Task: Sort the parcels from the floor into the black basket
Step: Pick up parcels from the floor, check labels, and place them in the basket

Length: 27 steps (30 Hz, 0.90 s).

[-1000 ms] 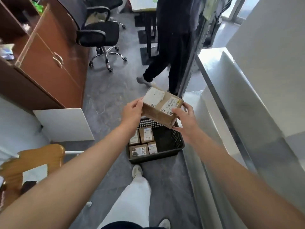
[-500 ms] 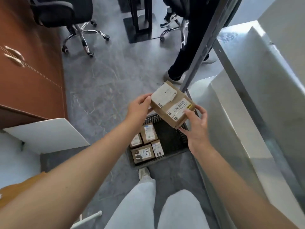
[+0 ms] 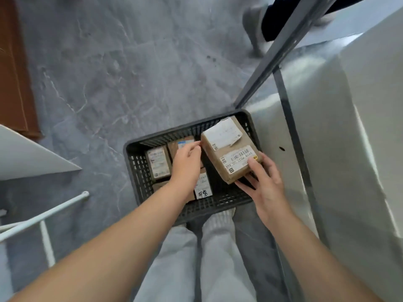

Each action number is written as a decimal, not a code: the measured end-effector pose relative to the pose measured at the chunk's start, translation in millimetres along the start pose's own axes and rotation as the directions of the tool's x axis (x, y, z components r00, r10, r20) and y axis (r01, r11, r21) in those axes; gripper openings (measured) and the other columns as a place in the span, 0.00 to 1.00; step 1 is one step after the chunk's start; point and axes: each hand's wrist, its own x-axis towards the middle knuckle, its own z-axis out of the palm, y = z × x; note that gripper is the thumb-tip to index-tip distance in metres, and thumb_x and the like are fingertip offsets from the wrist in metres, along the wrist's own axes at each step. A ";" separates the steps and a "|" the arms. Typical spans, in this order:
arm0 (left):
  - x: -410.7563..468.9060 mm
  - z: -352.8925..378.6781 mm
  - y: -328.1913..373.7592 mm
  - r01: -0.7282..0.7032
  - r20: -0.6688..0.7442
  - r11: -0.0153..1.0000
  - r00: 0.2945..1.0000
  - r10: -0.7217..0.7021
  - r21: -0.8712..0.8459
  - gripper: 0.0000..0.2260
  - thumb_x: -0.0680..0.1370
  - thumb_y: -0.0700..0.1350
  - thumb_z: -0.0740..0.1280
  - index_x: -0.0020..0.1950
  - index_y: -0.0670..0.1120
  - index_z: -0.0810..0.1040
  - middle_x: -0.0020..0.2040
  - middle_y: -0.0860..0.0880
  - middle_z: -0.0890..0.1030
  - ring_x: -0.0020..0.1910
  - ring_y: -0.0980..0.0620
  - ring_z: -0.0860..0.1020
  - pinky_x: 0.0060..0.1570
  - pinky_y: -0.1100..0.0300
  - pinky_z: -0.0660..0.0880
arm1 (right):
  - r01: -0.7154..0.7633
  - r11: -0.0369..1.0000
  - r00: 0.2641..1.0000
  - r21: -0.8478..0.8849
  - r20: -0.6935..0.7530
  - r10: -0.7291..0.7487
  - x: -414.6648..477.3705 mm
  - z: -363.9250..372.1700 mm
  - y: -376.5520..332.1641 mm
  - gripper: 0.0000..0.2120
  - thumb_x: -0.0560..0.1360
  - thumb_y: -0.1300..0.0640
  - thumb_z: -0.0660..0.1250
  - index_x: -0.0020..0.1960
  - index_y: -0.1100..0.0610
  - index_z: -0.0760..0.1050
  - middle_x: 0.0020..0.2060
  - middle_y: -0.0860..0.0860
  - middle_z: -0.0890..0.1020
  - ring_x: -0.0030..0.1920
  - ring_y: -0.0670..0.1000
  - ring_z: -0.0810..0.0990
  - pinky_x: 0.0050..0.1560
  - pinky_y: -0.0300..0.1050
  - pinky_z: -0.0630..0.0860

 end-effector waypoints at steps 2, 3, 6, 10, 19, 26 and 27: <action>34.3 7.1 -40.6 0.100 0.005 0.995 0.995 -0.100 0.030 0.13 0.83 0.48 0.57 0.64 0.52 0.77 0.65 0.53 0.75 0.64 0.54 0.72 0.66 0.49 0.73 | -0.034 0.998 0.999 -0.060 0.007 0.034 40.0 -3.2 29.3 0.23 0.74 0.55 0.73 0.67 0.48 0.73 0.58 0.50 0.83 0.59 0.53 0.82 0.58 0.60 0.79; 50.7 11.7 -57.4 0.171 0.010 0.985 0.985 -0.171 0.003 0.12 0.84 0.47 0.57 0.62 0.51 0.77 0.65 0.51 0.76 0.64 0.53 0.74 0.65 0.50 0.74 | -0.054 0.995 0.999 -0.083 0.004 0.054 61.6 -4.1 44.3 0.23 0.73 0.54 0.74 0.66 0.47 0.74 0.58 0.50 0.83 0.59 0.53 0.82 0.58 0.60 0.79; 98.0 33.6 -101.4 0.304 0.083 0.939 0.952 -0.294 -0.159 0.08 0.84 0.45 0.58 0.54 0.49 0.77 0.57 0.49 0.81 0.59 0.51 0.79 0.59 0.53 0.77 | -0.110 0.985 0.994 -0.132 -0.008 0.110 128.2 -3.8 87.2 0.23 0.73 0.53 0.74 0.66 0.46 0.73 0.60 0.52 0.81 0.60 0.54 0.80 0.57 0.60 0.80; 154.6 72.2 -140.8 0.266 0.086 0.949 0.963 -0.255 -0.168 0.07 0.81 0.46 0.62 0.51 0.52 0.79 0.54 0.52 0.82 0.57 0.52 0.79 0.64 0.51 0.75 | -0.159 0.973 0.986 -0.167 0.019 0.165 210.2 -3.3 133.0 0.24 0.76 0.52 0.72 0.70 0.46 0.71 0.63 0.52 0.79 0.62 0.55 0.79 0.57 0.54 0.80; 237.3 100.9 -178.0 0.209 0.012 0.978 0.978 -0.210 0.006 0.20 0.80 0.46 0.59 0.73 0.48 0.71 0.69 0.49 0.74 0.64 0.47 0.75 0.67 0.50 0.72 | -0.147 0.950 0.980 -0.276 0.092 0.179 320.0 7.2 183.5 0.25 0.80 0.60 0.64 0.74 0.46 0.66 0.65 0.51 0.77 0.64 0.52 0.77 0.65 0.52 0.75; 232.3 112.3 -189.0 0.063 -0.032 0.980 0.998 -0.058 0.191 0.18 0.81 0.42 0.59 0.71 0.47 0.73 0.71 0.48 0.69 0.60 0.53 0.72 0.61 0.66 0.64 | -0.020 0.441 0.997 -0.897 0.017 0.080 330.7 29.4 188.3 0.27 0.83 0.47 0.55 0.79 0.43 0.51 0.74 0.56 0.57 0.72 0.59 0.59 0.71 0.54 0.61; 232.2 112.1 -188.7 0.066 -0.030 0.977 0.998 -0.061 0.205 0.18 0.80 0.42 0.59 0.71 0.46 0.73 0.71 0.47 0.69 0.59 0.53 0.73 0.59 0.65 0.66 | 0.000 0.341 0.997 -0.940 0.026 0.070 331.1 29.5 185.4 0.27 0.82 0.46 0.55 0.79 0.45 0.51 0.74 0.57 0.56 0.72 0.60 0.58 0.70 0.54 0.61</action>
